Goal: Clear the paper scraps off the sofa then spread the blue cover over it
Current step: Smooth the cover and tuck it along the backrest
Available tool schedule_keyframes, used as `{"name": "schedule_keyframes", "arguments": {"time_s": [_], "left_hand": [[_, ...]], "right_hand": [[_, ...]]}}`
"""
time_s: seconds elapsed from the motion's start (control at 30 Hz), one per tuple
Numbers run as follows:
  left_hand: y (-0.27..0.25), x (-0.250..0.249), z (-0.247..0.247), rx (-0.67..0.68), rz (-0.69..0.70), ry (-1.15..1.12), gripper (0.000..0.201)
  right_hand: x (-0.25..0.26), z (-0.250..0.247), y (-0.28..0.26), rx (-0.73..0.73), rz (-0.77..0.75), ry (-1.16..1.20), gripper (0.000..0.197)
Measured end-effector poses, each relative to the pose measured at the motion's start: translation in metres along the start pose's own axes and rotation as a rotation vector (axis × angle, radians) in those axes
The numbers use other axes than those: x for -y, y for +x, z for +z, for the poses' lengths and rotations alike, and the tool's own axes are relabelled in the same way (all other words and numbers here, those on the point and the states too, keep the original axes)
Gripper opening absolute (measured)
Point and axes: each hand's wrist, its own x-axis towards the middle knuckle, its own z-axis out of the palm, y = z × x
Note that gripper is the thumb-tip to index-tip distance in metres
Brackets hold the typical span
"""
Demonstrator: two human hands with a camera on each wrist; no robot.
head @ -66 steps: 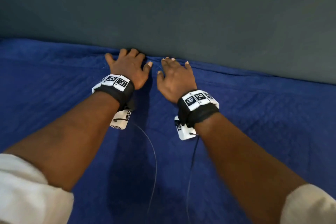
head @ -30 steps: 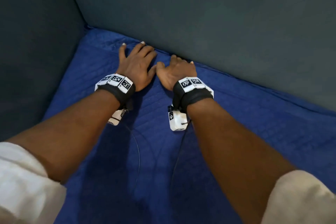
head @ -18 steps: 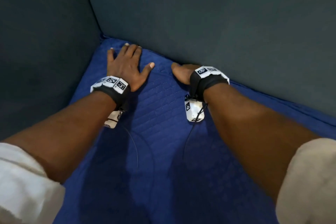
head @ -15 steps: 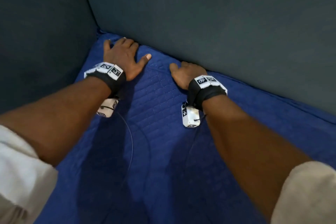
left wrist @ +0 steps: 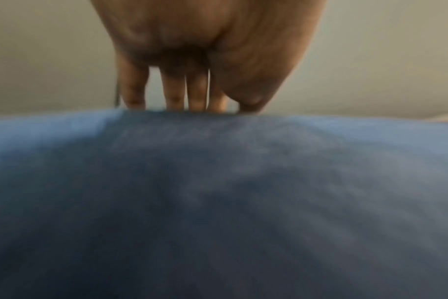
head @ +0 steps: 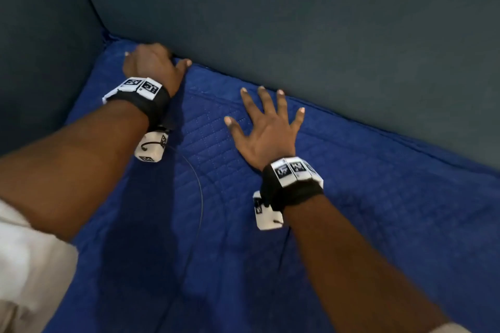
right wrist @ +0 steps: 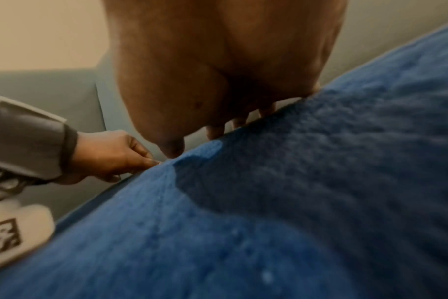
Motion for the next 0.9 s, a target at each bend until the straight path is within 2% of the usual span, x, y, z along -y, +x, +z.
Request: {"name": "schedule_keyframes", "arguments": {"time_s": [0.03, 0.1, 0.17, 0.23, 0.33, 0.4, 0.53, 0.63, 0.67, 0.73, 0.77, 0.8, 0.83, 0.9], "left_hand": [[-0.008, -0.004, -0.003, -0.047, 0.009, -0.006, 0.036], [-0.030, -0.017, -0.001, -0.088, 0.186, -0.017, 0.024], [-0.060, -0.038, 0.009, -0.032, 0.426, -0.028, 0.033], [-0.088, -0.065, 0.021, 0.014, 0.527, -0.033, 0.041], [-0.108, -0.108, 0.033, 0.039, 0.588, -0.091, 0.050], [-0.112, -0.131, 0.037, 0.048, 0.565, -0.112, 0.054], [-0.112, -0.156, 0.042, 0.060, 0.465, 0.051, 0.062], [-0.099, -0.176, 0.033, 0.123, 0.421, 0.259, 0.072], [-0.103, -0.201, 0.028, 0.133, 0.424, 0.351, 0.073], [-0.097, -0.200, 0.017, 0.191, 0.341, 0.439, 0.067], [-0.104, -0.209, 0.014, 0.181, 0.323, 0.427, 0.060], [-0.109, -0.205, 0.016, 0.137, 0.339, 0.370, 0.050], [-0.120, -0.214, 0.015, 0.079, 0.403, 0.273, 0.039], [-0.152, -0.243, 0.025, 0.055, 0.649, 0.020, 0.032]], "right_hand": [[0.002, -0.002, 0.005, 0.030, 0.020, 0.012, 0.074], [0.001, -0.003, 0.007, 0.052, 0.027, 0.030, 0.076], [-0.008, -0.005, 0.004, 0.013, 0.027, 0.043, 0.075], [-0.023, -0.011, 0.004, -0.030, 0.041, 0.063, 0.069], [-0.047, -0.027, 0.004, -0.025, 0.031, 0.083, 0.055], [-0.069, -0.038, -0.002, -0.048, 0.033, 0.064, 0.052], [-0.123, -0.044, -0.037, -0.056, 0.135, -0.045, 0.066], [-0.135, -0.047, -0.032, 0.021, 0.177, -0.086, 0.077], [-0.149, -0.061, -0.031, 0.062, 0.201, -0.050, 0.079], [-0.132, -0.070, -0.010, 0.229, 0.191, 0.063, 0.080], [-0.141, -0.080, -0.011, 0.270, 0.181, 0.145, 0.078], [-0.144, -0.084, -0.016, 0.265, 0.162, 0.195, 0.074], [-0.161, -0.093, -0.029, 0.180, 0.144, 0.206, 0.069], [-0.208, -0.099, -0.068, -0.104, 0.200, 0.095, 0.061]]}}
